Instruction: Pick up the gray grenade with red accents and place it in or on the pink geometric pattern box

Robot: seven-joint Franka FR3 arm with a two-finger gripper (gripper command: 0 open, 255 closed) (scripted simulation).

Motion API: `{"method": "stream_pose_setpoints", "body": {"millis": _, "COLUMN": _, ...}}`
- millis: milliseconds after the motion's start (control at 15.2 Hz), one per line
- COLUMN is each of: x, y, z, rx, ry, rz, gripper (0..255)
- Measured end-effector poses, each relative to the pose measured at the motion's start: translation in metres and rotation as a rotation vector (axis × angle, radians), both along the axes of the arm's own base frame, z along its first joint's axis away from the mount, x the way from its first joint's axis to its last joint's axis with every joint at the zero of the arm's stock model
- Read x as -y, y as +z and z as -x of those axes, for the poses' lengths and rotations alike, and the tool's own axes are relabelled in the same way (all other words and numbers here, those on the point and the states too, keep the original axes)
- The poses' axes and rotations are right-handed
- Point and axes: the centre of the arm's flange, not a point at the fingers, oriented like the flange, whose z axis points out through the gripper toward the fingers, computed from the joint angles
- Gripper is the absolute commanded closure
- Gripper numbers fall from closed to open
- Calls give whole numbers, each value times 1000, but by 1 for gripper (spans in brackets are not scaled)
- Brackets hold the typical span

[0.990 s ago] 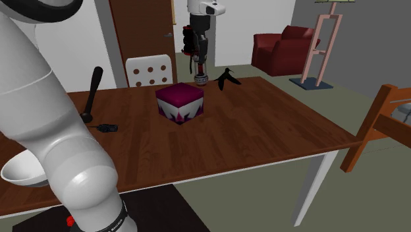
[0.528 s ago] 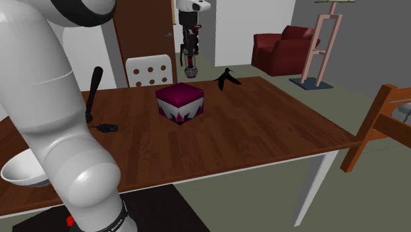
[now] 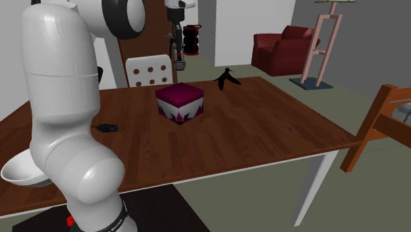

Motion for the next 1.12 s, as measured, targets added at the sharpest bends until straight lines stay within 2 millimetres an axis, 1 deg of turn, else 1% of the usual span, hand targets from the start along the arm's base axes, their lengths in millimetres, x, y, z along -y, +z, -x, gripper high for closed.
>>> {"method": "stream_pose_setpoints", "body": {"millis": 132, "x": -7, "y": -9, "z": -2, "rx": 0, "ry": -2, "rz": 0, "gripper": 255}}
{"method": "stream_pose_setpoints", "body": {"millis": 264, "x": -9, "y": -18, "z": -1, "rx": 0, "ry": -2, "rz": 0, "gripper": 255}}
{"method": "stream_pose_setpoints", "body": {"millis": 1122, "x": -9, "y": -86, "z": -2, "rx": 0, "ry": -2, "rz": 0, "gripper": 255}}
